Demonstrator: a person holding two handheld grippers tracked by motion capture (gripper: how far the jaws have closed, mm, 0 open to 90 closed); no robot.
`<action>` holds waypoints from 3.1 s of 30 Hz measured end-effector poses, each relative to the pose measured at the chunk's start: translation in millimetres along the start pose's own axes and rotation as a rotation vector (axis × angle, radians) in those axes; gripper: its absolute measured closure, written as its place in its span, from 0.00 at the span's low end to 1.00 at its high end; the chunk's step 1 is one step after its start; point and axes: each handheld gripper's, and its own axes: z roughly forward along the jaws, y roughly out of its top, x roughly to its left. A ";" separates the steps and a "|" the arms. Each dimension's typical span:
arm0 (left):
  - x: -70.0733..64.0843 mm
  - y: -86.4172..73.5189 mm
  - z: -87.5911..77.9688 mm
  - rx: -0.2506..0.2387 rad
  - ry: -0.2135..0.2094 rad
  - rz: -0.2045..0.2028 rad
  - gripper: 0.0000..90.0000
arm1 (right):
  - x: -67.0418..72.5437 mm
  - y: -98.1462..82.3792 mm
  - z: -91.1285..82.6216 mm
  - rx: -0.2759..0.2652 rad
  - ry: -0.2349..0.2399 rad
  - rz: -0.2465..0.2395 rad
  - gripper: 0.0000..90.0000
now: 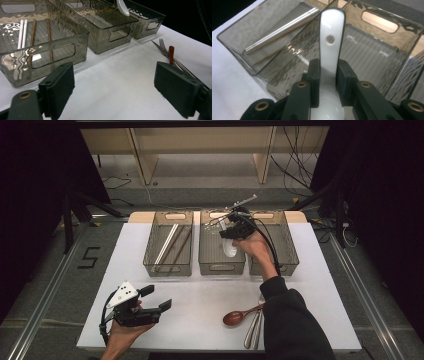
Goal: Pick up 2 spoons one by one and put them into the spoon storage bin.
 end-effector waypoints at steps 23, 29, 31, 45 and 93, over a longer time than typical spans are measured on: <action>-0.9 0.3 -0.6 -0.004 -0.003 0.001 0.18 | -6.3 -16.5 19.9 0.029 0.000 0.029 0.83; -1.0 0.3 -0.5 -0.004 -0.003 0.001 0.18 | -6.9 -20.9 24.5 0.036 0.002 0.037 0.83; -1.0 0.3 -0.6 -0.004 -0.003 0.001 0.18 | -7.4 -21.9 25.7 0.038 0.004 0.045 0.83; -1.1 0.3 -0.4 -0.001 -0.005 0.001 0.18 | -9.8 -22.1 25.7 0.032 0.025 0.090 0.61; -0.4 -0.2 -0.7 -0.018 -0.010 -0.004 0.18 | 23.5 -117.7 -51.2 0.109 0.170 -0.198 0.31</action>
